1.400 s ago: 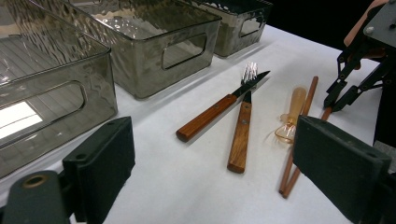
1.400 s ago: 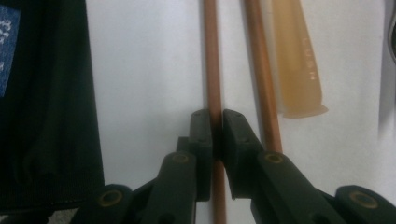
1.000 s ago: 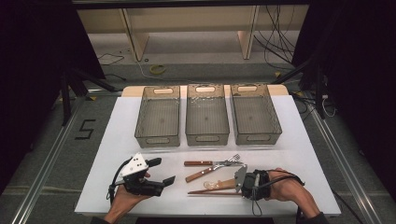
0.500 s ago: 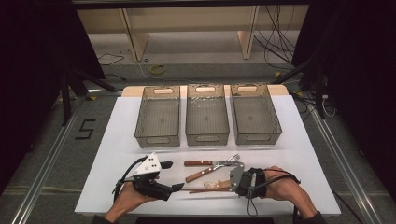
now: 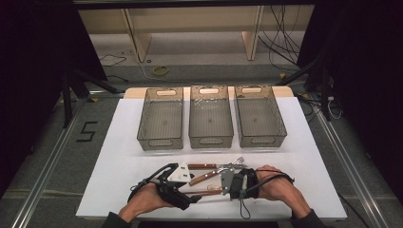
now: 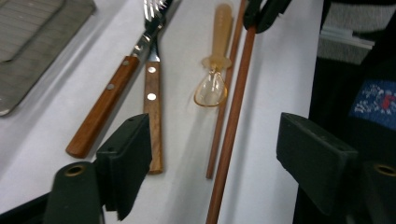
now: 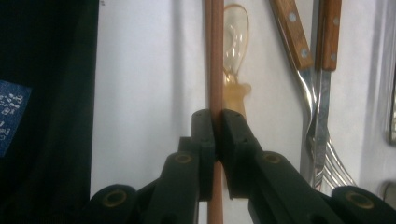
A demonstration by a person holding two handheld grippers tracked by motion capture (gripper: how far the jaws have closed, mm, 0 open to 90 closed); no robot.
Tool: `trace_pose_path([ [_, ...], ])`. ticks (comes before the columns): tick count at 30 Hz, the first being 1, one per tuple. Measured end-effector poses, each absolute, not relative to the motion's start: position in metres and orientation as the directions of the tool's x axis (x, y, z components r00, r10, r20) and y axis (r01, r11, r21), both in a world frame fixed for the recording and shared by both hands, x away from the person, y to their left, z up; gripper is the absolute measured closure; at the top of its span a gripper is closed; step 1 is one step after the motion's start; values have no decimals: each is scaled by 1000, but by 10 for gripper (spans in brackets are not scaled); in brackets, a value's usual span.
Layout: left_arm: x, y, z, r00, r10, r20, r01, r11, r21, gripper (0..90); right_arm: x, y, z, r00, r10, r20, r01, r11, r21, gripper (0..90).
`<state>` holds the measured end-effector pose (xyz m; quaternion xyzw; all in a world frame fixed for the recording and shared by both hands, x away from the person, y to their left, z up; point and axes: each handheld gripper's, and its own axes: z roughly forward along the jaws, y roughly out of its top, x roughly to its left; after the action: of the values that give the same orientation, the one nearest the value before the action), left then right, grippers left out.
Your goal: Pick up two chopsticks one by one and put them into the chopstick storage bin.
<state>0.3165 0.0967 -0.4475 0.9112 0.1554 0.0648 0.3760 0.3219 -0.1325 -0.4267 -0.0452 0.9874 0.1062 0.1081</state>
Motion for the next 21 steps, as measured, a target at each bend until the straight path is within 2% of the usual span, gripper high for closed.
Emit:
trace_pose_path([
  [1,316,95,-447,946,323,7,228,-682,695,296,323,-131,-426,-968,-93,-232,-138,972,187,845],
  [5,312,86,-447,961,275,31,191,-738,648,335,321,-126,-425,-969,-86,-233,-134,971,199,845],
  [9,313,83,-450,965,259,41,175,-751,636,407,320,-123,-422,-965,-110,-239,-158,969,189,845],
  [13,313,81,-449,969,241,48,159,-765,624,457,318,-121,-424,-966,-92,-240,-144,967,209,845],
  [15,313,80,-449,970,237,49,156,-769,620,521,318,-120,-423,-964,-106,-244,-158,966,203,845],
  [21,312,75,-452,977,209,54,136,-792,596,593,316,-119,-422,-963,-108,-245,-160,965,205,845],
])
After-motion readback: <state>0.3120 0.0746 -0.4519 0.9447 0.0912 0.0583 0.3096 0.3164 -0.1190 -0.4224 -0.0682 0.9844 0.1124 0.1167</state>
